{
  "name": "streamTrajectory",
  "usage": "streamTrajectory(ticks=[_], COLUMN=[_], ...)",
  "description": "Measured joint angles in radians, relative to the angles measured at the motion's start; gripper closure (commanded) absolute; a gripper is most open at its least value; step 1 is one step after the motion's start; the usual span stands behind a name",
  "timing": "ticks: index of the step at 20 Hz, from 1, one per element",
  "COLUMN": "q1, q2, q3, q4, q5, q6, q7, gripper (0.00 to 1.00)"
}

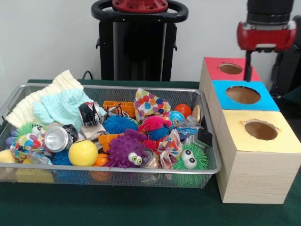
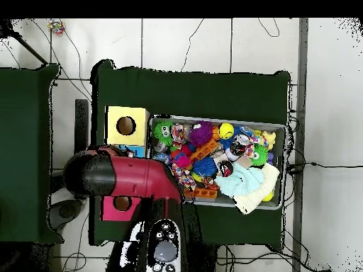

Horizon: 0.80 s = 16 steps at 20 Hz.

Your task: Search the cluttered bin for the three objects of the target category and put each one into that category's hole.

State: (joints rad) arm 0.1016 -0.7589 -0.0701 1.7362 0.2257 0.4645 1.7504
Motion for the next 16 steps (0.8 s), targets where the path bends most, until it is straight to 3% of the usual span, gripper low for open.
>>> streamTrajectory(ticks=[16], q1=[-0.062], q2=[0.034], q3=[0.002], q4=[0.098], q5=[-0.023], q6=[-0.021], q7=[0.000], gripper=[0.00])
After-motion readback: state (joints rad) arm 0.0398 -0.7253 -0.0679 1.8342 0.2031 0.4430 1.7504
